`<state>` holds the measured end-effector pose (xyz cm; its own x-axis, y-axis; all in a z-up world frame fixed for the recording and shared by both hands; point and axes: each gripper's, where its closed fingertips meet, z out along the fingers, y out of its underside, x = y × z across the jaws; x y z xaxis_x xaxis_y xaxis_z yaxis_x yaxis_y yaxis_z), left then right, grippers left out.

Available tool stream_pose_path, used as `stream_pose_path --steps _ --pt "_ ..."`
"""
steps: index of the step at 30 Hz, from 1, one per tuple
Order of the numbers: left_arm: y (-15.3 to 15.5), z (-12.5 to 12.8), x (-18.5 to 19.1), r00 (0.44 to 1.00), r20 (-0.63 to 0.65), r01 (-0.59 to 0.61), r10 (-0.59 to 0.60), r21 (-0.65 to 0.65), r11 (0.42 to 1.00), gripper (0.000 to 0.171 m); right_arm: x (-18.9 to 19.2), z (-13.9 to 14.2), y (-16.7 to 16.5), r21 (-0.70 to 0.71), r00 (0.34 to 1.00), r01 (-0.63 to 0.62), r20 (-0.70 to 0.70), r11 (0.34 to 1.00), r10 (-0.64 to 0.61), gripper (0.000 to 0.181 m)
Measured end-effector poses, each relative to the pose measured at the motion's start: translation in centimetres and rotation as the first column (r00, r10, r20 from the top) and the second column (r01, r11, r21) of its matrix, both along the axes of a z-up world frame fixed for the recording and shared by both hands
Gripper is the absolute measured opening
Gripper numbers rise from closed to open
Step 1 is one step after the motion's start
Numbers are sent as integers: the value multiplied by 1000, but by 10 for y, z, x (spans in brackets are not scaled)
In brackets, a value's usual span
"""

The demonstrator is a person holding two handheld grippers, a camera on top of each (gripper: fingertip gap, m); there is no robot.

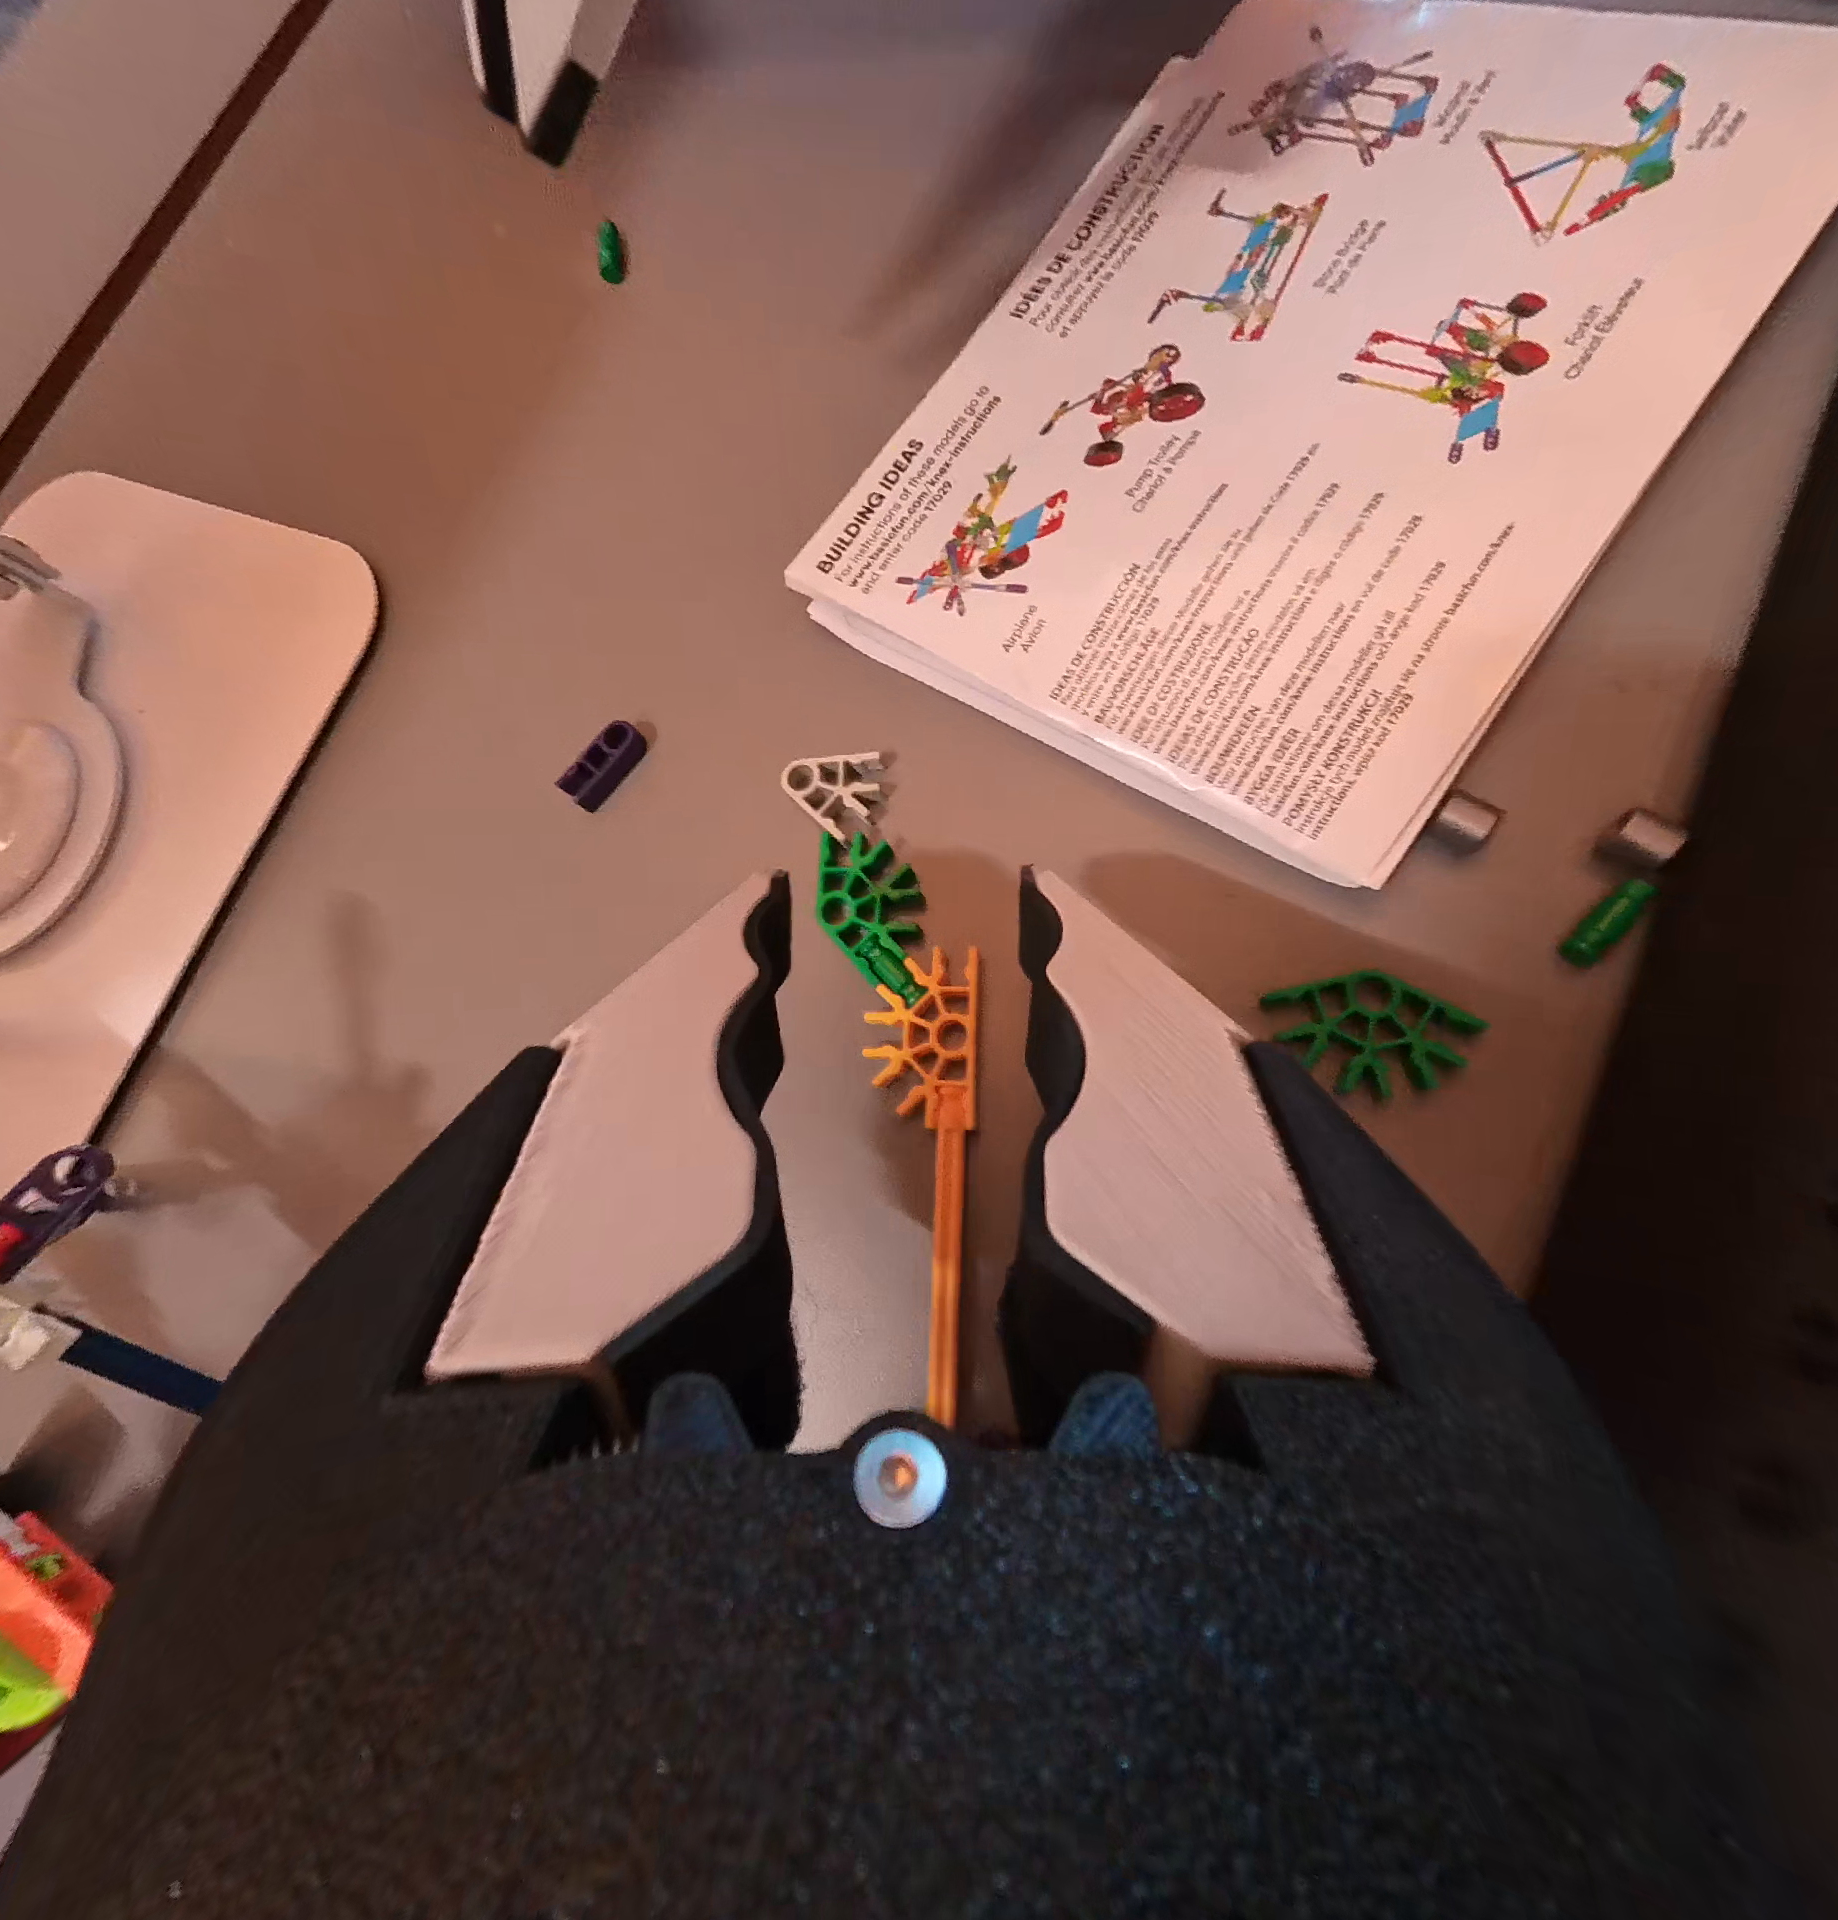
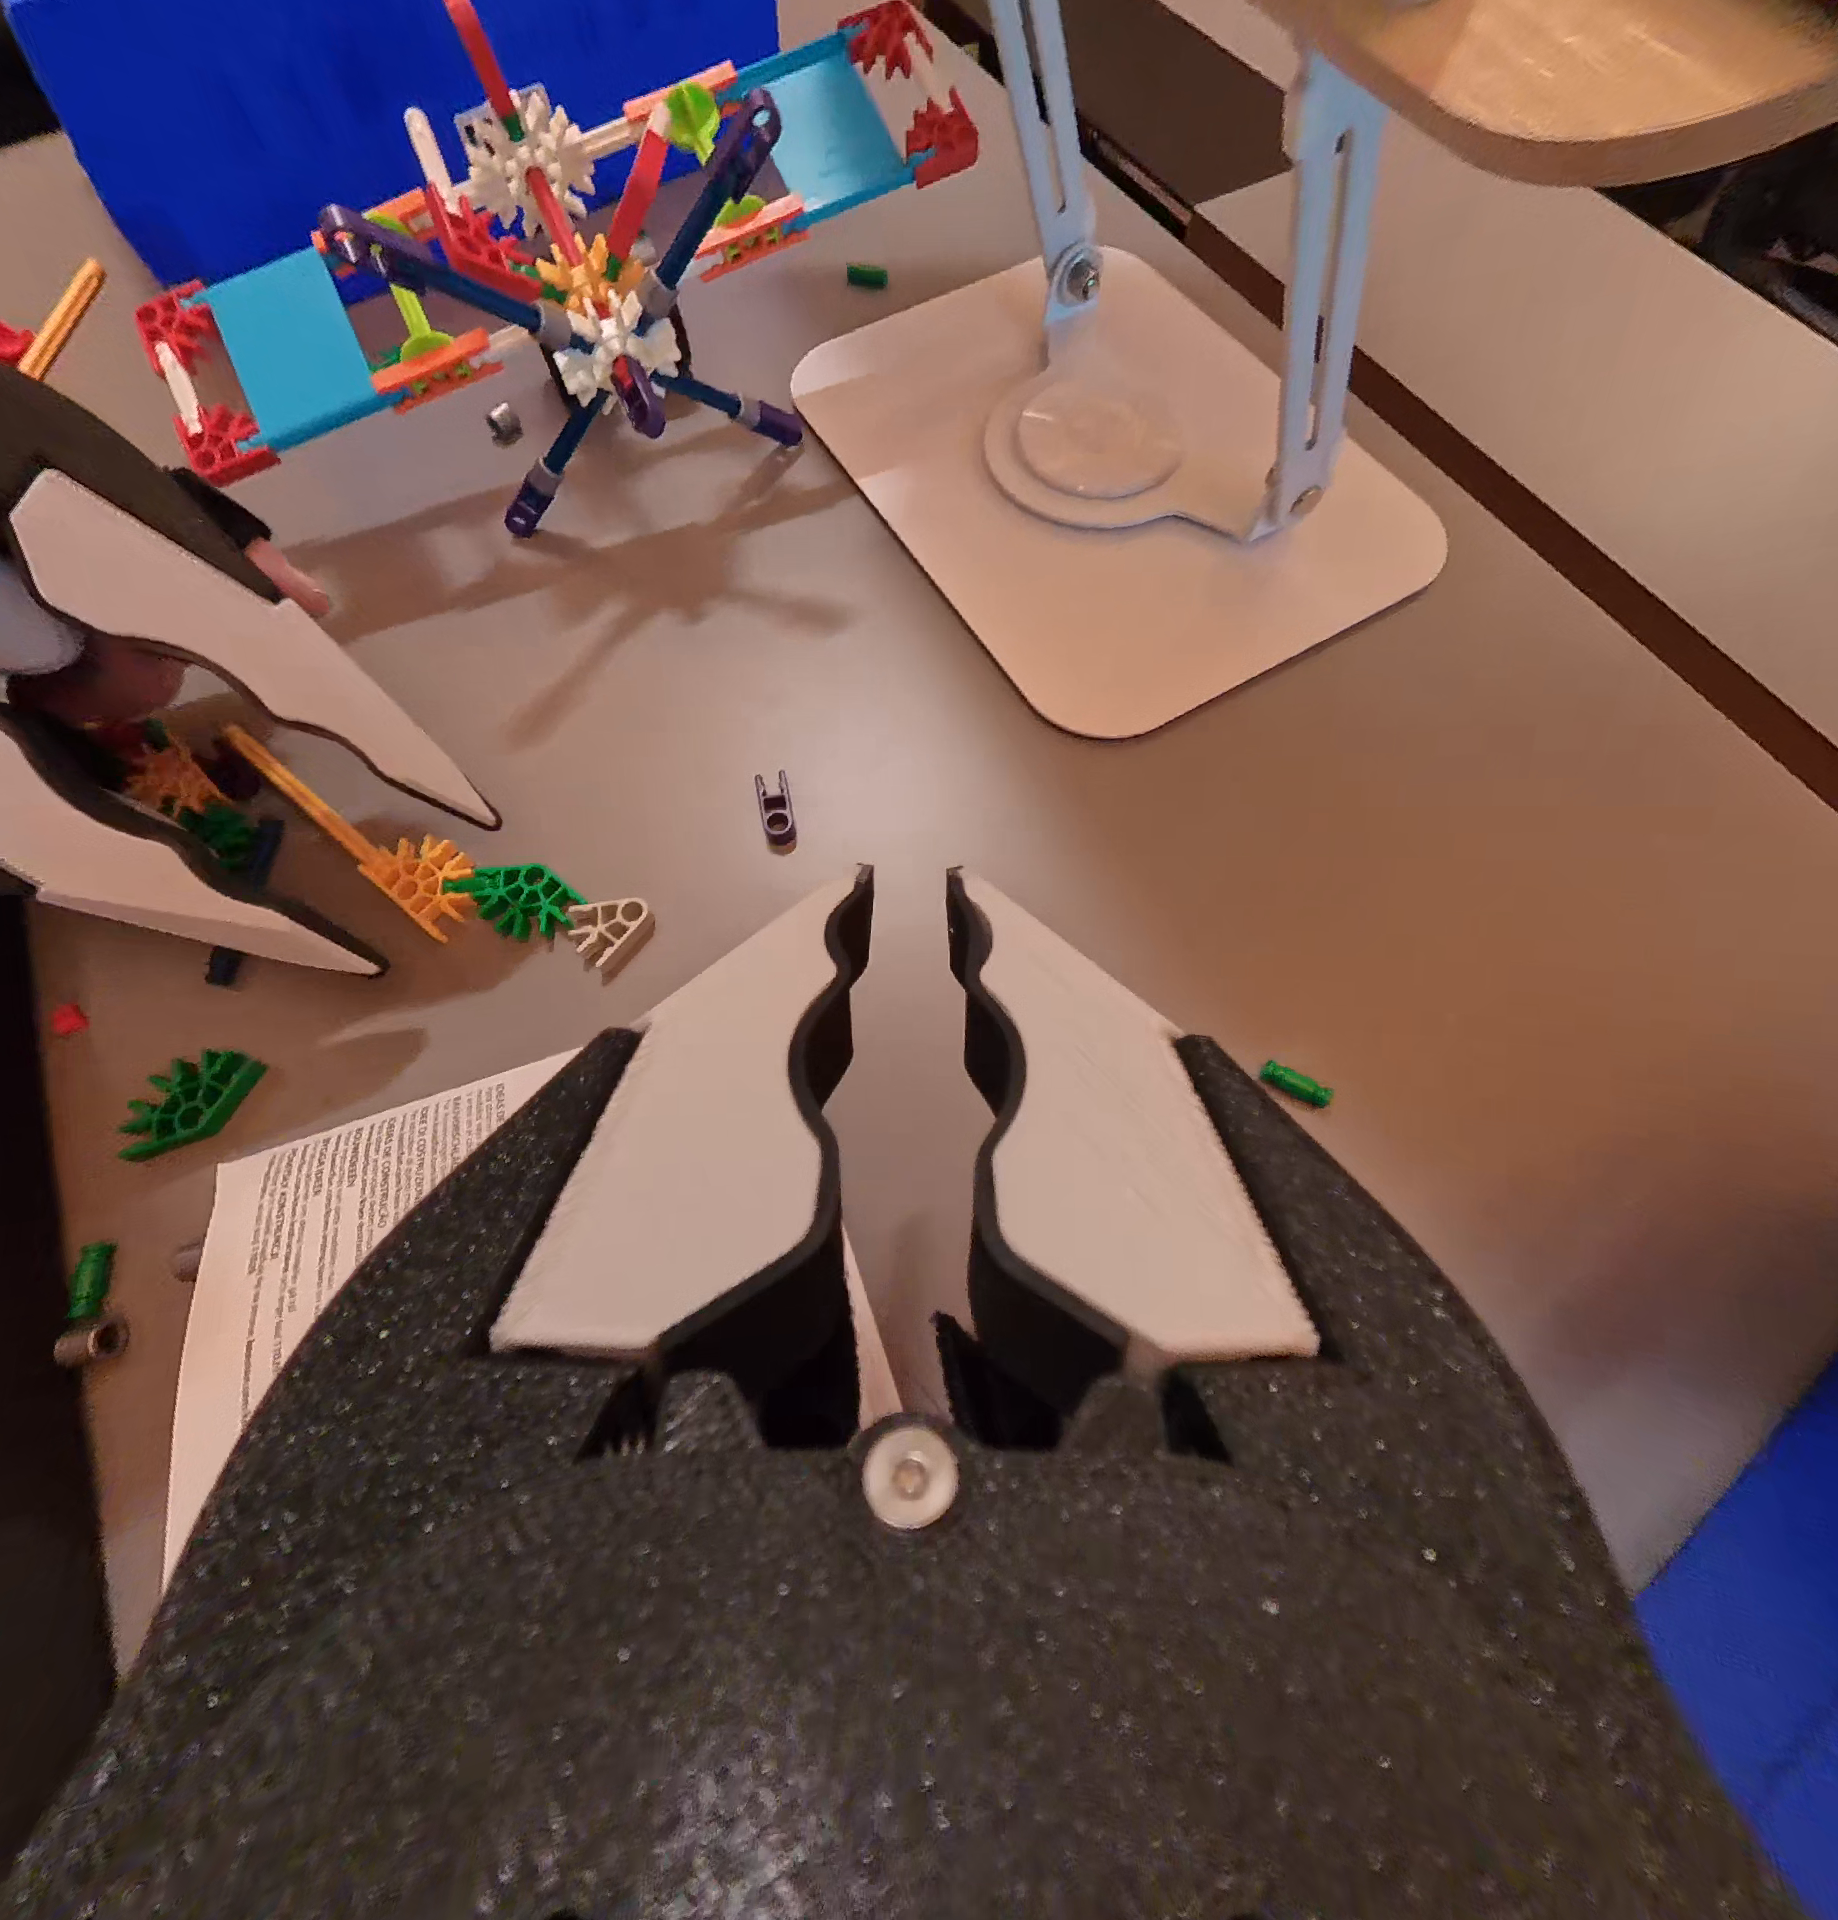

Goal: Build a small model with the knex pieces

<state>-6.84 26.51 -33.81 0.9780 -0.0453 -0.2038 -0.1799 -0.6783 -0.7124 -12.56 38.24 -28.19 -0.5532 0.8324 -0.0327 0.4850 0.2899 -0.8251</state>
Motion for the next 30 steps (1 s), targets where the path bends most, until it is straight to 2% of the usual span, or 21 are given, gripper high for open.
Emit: stream_pose_path --steps 5,30 --pt "3 8 -7 999 -33 -11 13 64 998 41 -3 -2 4 -14 1000 21 6 1000 -21 14" --pt "3 0 -8 1000 8 -9 9 69 998 39 -7 -12 11 -11 998 55 27 998 -54 14"
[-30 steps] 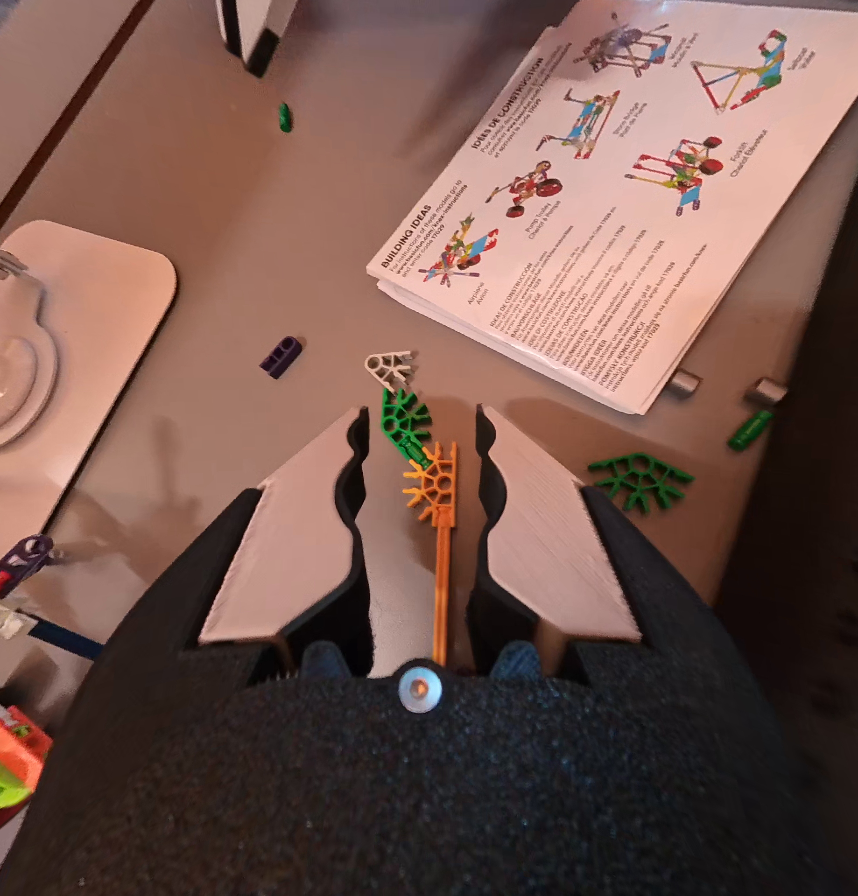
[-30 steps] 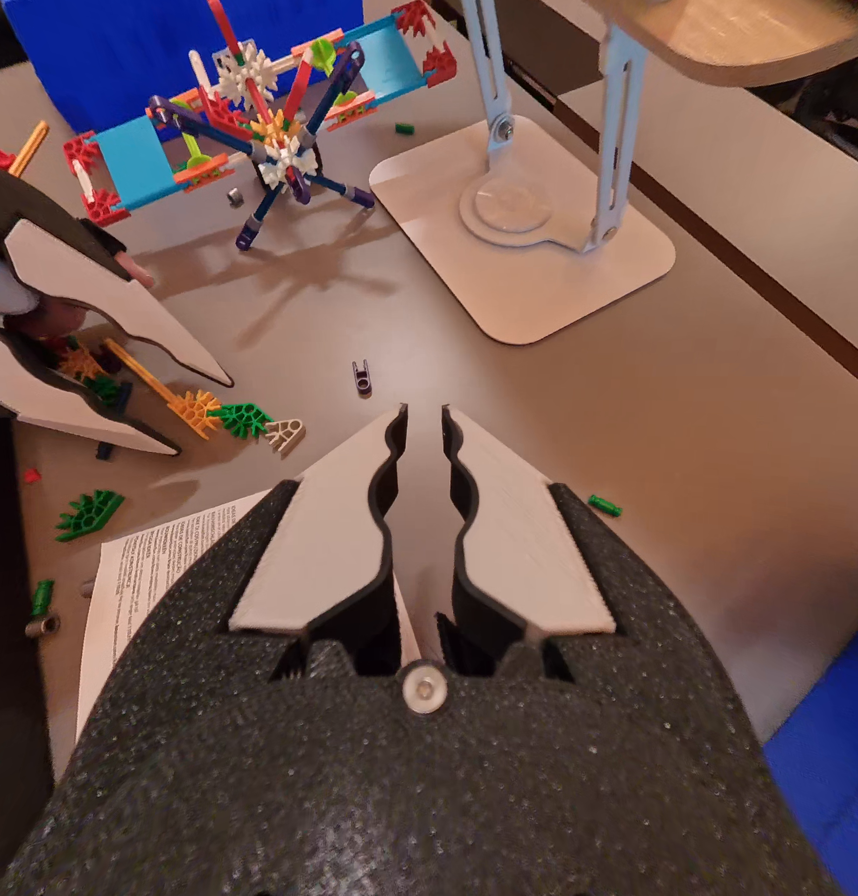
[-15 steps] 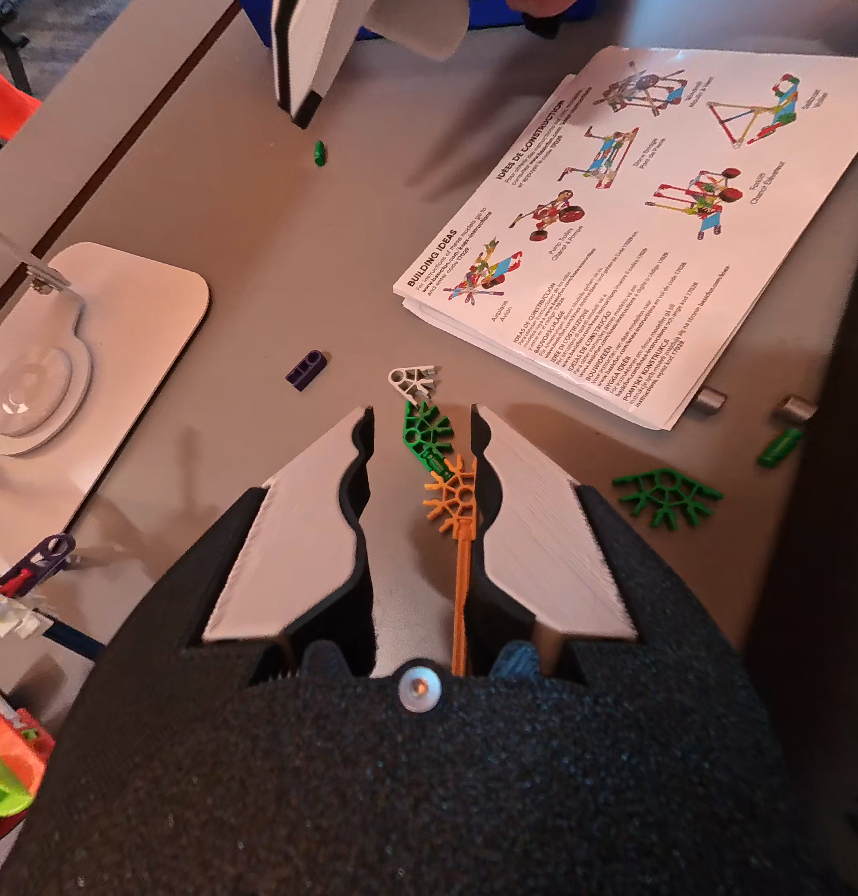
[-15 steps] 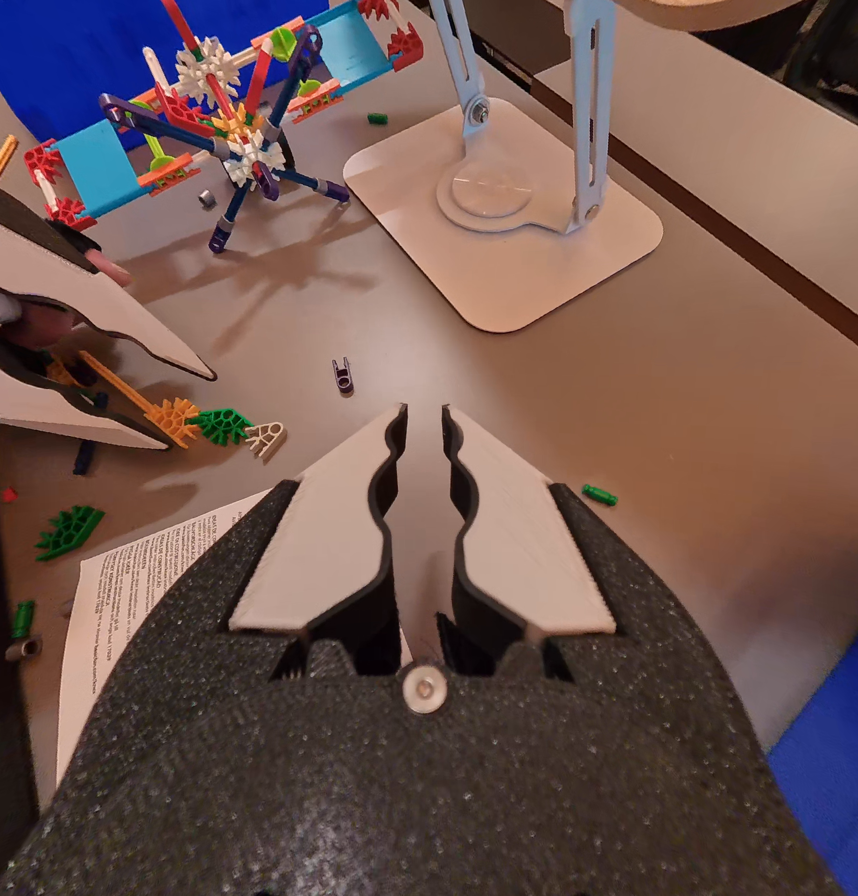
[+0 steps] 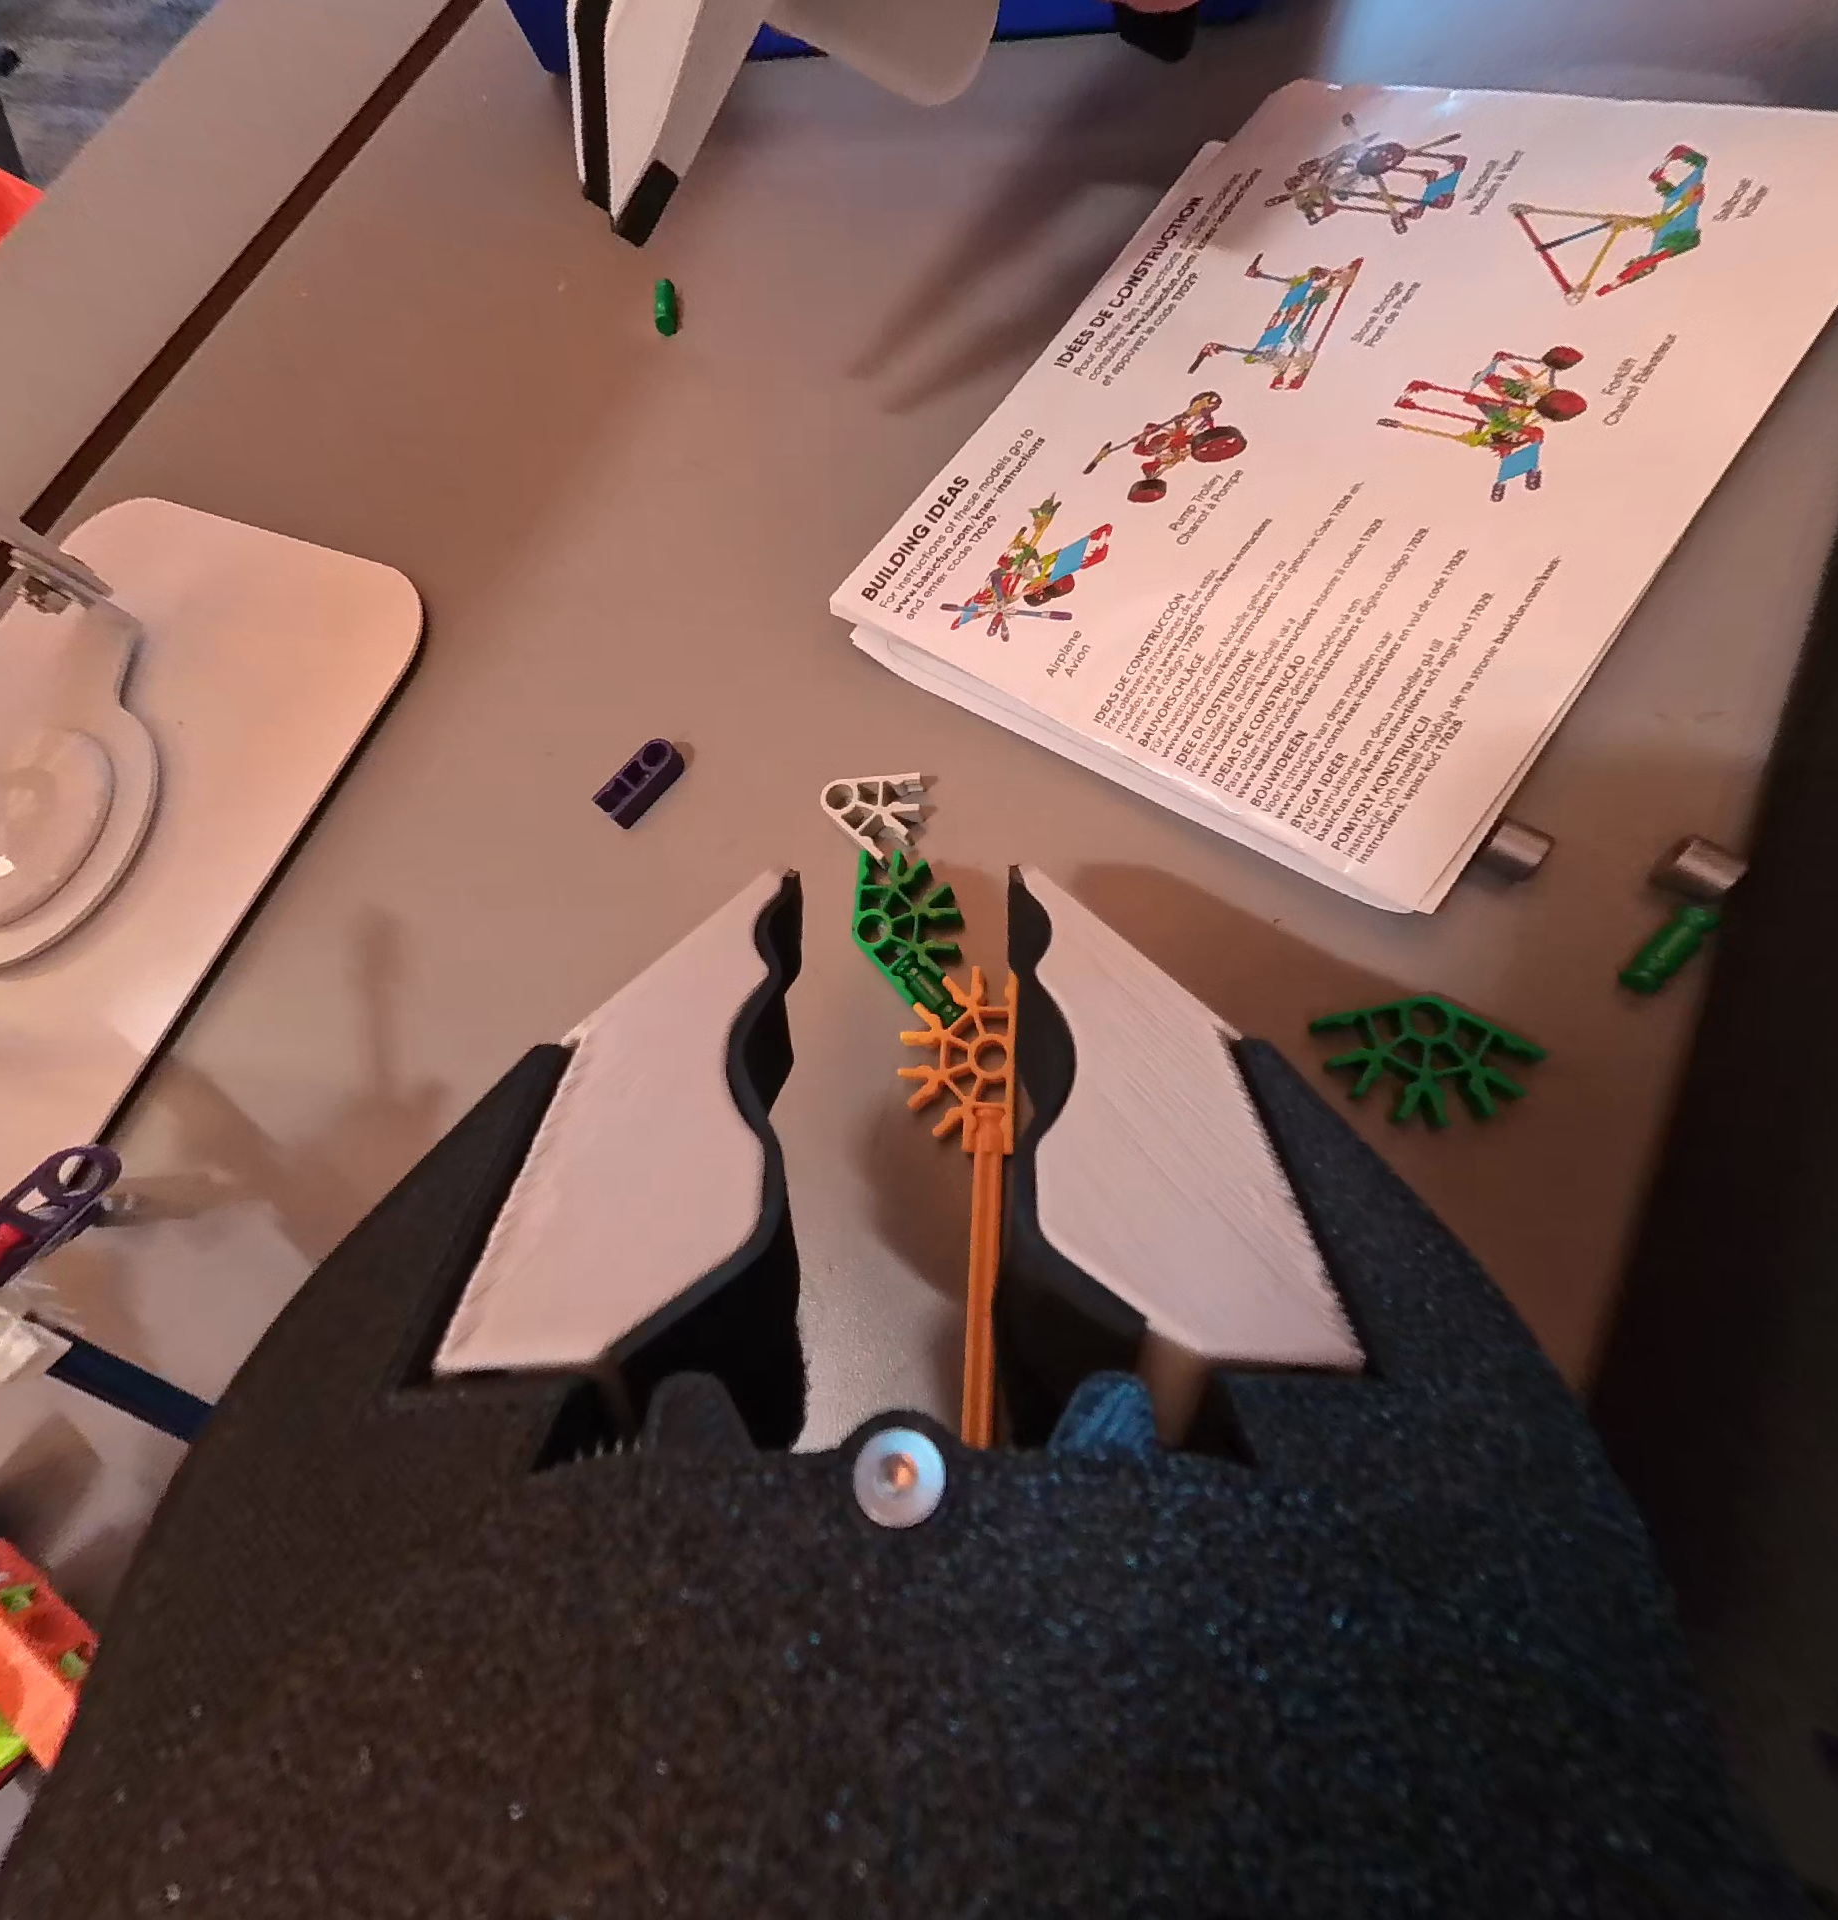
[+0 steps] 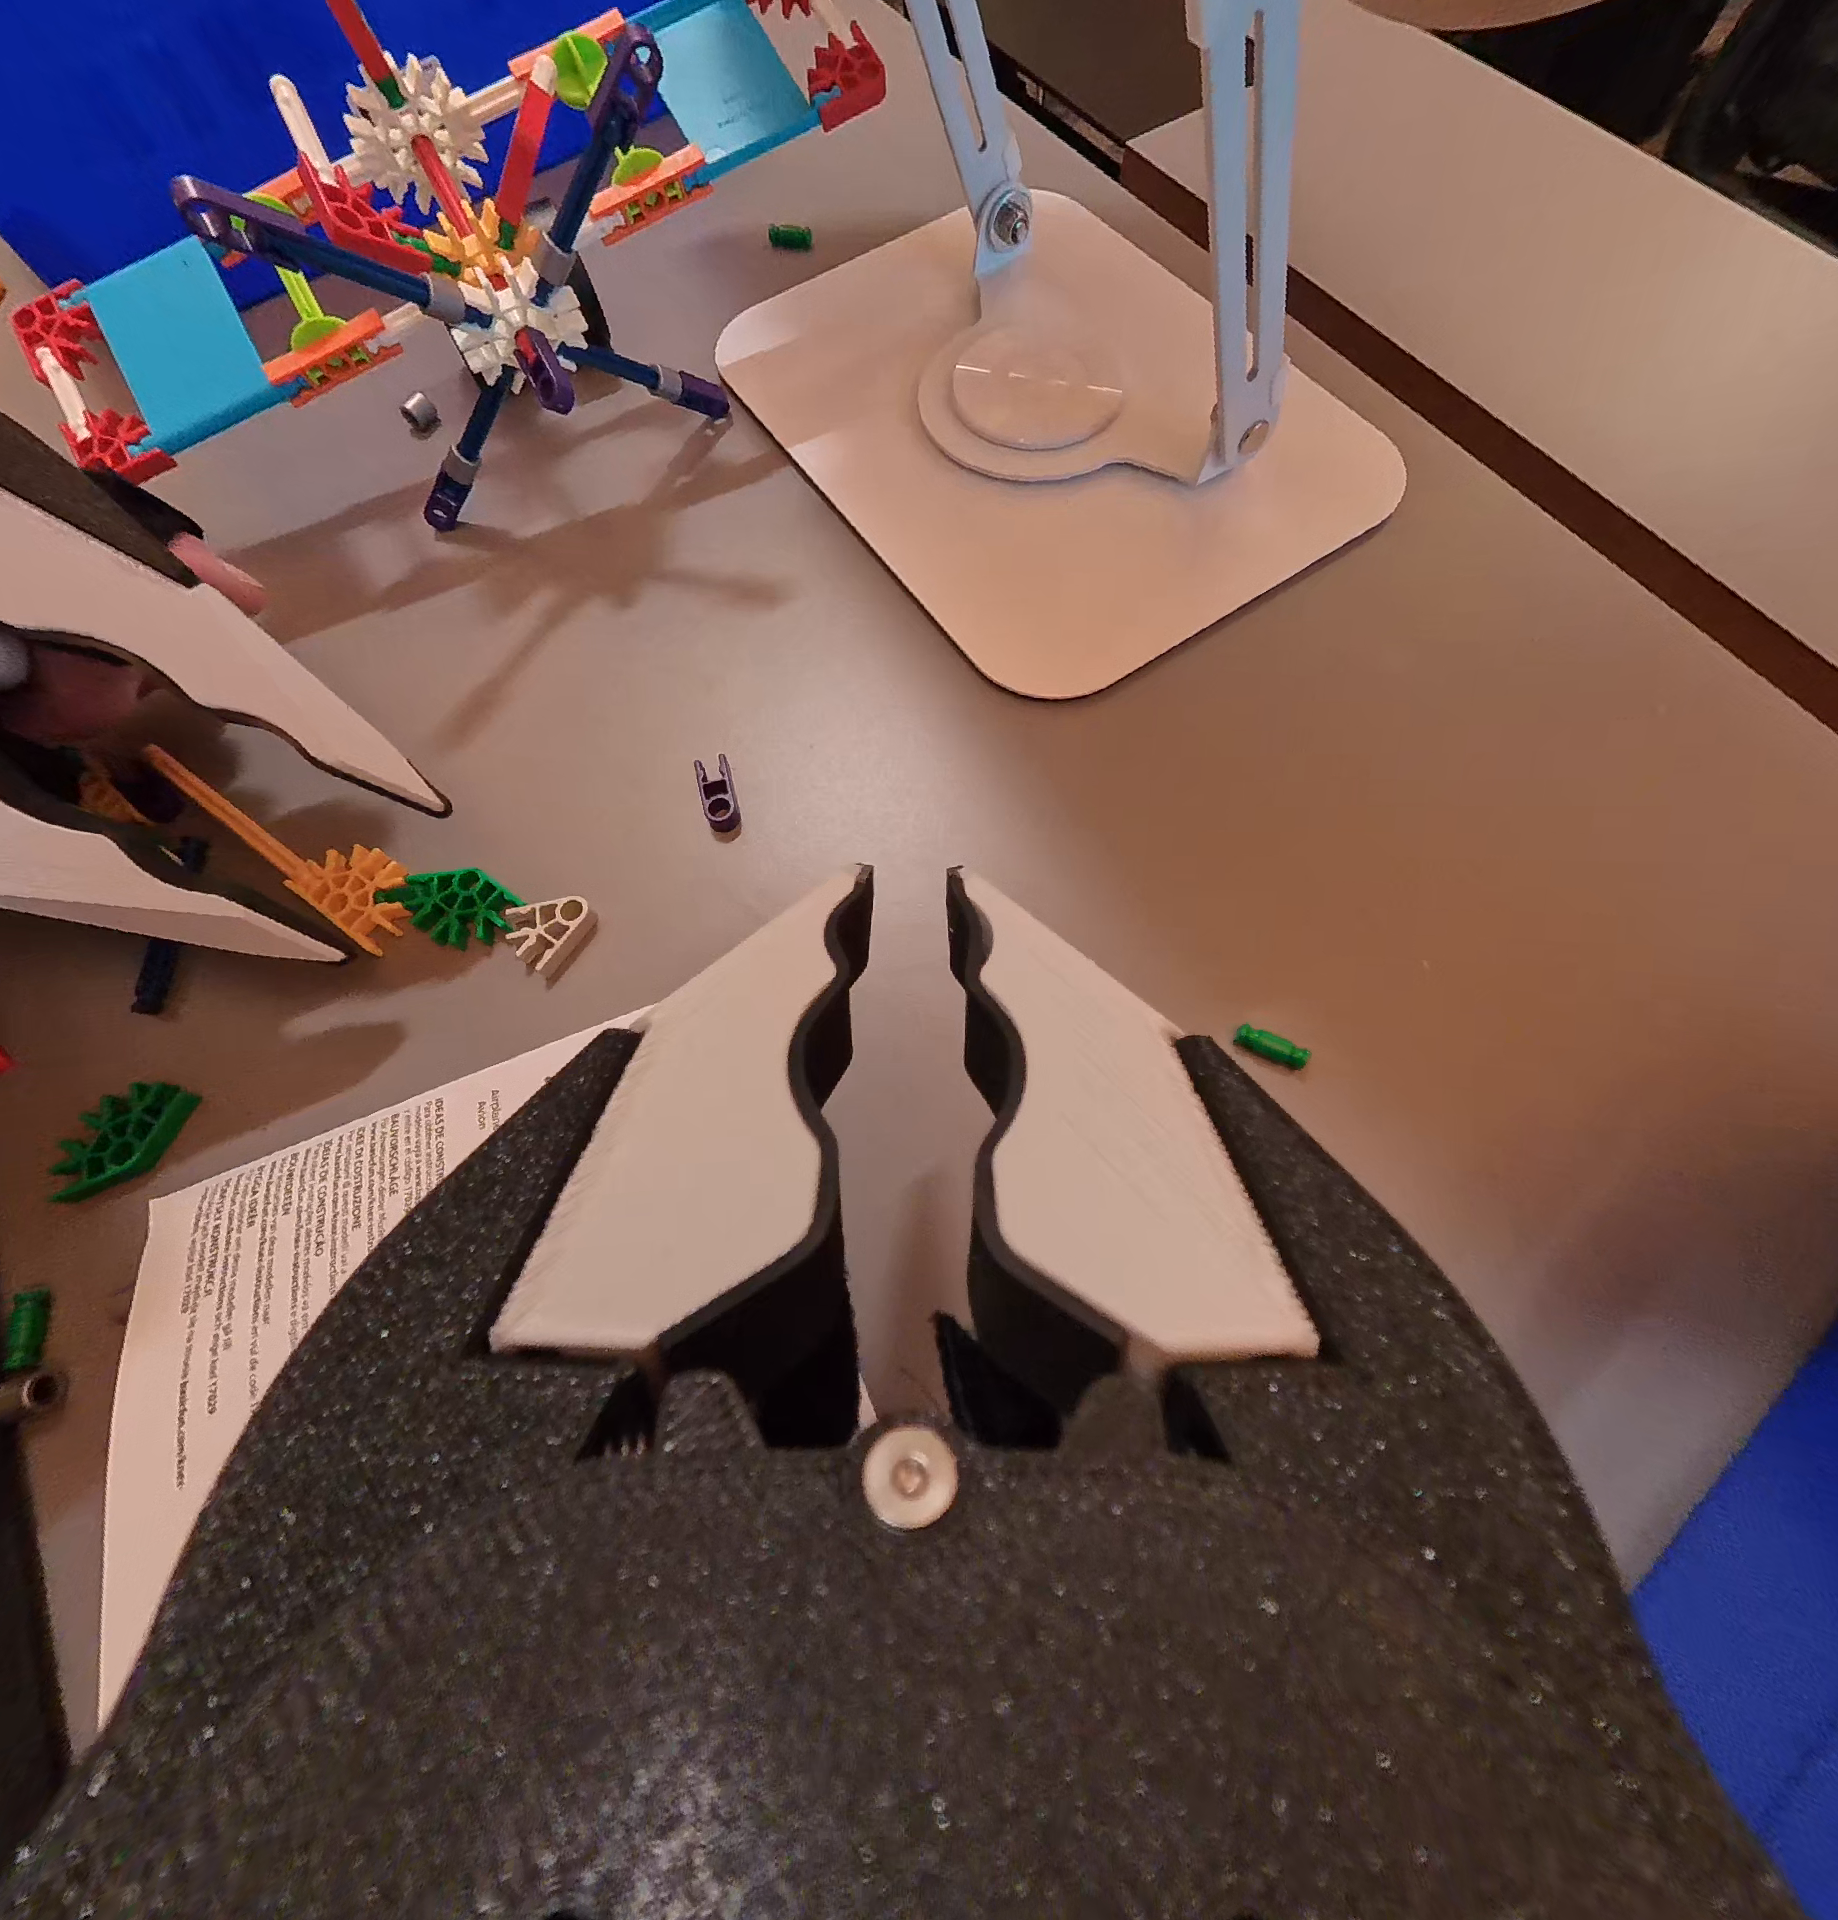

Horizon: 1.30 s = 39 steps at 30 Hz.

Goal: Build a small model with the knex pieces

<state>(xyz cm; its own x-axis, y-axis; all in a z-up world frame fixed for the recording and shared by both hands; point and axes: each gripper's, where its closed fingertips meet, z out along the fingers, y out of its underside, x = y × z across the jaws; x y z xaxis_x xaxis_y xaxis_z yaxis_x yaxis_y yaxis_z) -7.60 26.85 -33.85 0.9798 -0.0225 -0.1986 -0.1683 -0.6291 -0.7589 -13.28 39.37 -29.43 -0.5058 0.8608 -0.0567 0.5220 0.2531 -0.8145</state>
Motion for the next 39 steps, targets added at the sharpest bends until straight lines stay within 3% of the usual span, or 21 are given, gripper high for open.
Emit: stream_pose_path --steps 14,20,24,27,33,36,39 --pt "1 4 1 1000 2 11 -11 18 1000 39 5 -7 -2 8 999 -27 36 1000 27 14" --pt "32 31 68 957 -38 288 -286 102 952 33 24 -25 -12 -33 979 -109 171 993 113 19" --pt "47 13 96 936 43 348 -348 9 937 40 40 -44 -19 -43 944 -171 281 984 176 24" --pt "45 -16 94 945 94 324 -313 -136 936 45 48 -58 -24 -32 919 -210 335 977 209 26" --pt "43 -18 99 939 171 325 -299 -147 934 43 52 -65 -29 -35 905 -247 349 969 243 24" --pt "43 -19 99 941 154 324 -301 -151 934 43 51 -63 -35 -48 904 -273 329 961 273 4" --pt "43 -19 100 939 166 325 -300 -148 934 43 52 -66 -37 -52 899 -280 335 959 281 3"
